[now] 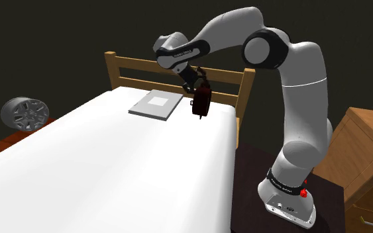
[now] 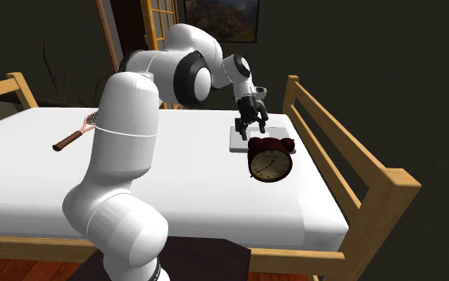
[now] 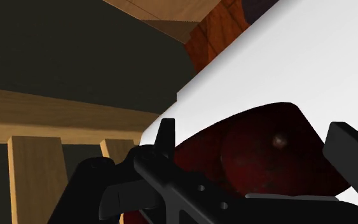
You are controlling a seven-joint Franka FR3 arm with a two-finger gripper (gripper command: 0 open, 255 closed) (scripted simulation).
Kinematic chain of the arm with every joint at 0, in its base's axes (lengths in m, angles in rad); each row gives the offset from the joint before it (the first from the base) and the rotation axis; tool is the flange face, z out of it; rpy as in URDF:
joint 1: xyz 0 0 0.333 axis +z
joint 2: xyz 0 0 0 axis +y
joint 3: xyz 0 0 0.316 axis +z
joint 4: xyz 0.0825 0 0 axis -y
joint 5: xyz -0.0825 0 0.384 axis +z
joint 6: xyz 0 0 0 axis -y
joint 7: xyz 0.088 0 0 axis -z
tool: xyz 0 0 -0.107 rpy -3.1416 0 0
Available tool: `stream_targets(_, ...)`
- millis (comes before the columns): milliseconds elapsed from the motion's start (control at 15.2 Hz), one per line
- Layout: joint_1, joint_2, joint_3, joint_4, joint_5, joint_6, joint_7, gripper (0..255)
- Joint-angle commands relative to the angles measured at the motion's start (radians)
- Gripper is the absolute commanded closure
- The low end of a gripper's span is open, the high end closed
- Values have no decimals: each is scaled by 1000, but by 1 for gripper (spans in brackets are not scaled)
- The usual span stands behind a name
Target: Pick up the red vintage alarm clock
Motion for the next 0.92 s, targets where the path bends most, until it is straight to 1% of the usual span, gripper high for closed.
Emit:
stream_targets(0, 0, 16, -1, -4, -2, 13, 11, 0)
stream_targets(264, -4, 31, -1, -40, 2, 59, 34, 0)
stream_targets(396, -4, 31, -1, -40, 2, 59, 34, 0)
stream_targets(462, -4, 31, -1, -40, 2, 59, 34, 255)
stream_targets(858, -4, 33, -1, -38, 2, 58, 34, 255)
